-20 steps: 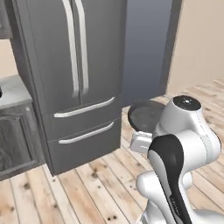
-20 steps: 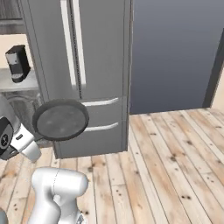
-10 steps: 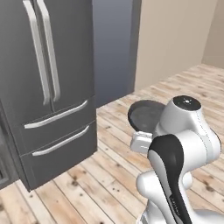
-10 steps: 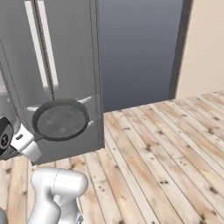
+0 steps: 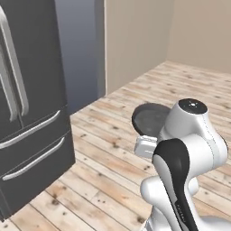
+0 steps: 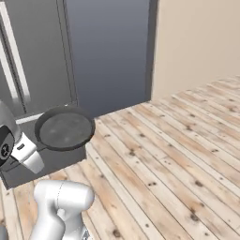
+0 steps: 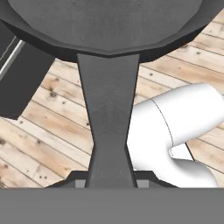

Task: Move the pot and pan from the stove into the sink.

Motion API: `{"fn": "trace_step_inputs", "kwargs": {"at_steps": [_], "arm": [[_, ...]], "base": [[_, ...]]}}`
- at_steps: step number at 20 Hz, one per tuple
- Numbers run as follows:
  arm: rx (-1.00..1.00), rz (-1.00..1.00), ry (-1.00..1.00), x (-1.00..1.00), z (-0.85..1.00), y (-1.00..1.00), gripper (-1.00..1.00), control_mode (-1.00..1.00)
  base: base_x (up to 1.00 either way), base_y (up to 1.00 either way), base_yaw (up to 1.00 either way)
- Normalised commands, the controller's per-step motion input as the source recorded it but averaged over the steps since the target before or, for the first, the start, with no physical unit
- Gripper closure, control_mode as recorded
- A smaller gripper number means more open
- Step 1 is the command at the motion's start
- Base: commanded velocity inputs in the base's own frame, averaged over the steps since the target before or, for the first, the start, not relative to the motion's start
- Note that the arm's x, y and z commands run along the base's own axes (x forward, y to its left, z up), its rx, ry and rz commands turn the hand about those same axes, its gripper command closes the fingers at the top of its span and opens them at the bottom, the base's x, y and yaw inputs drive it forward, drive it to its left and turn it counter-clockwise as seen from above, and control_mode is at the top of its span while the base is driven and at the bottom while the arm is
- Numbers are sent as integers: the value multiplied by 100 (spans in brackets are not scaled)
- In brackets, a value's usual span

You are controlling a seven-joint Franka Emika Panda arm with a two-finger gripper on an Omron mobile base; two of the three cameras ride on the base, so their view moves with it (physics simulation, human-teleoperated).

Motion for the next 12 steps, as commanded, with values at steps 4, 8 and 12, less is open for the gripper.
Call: {"fn": "trace_step_inputs", "kwargs": {"at_steps": [4,8,12], "arm": [[0,0,0,0,0,0,100,100],[0,0,0,0,0,0,100,100],[0,0,0,0,0,0,100,100]], "base": [[4,-19,-38],[3,-20,-38],[3,-20,-38]]}}
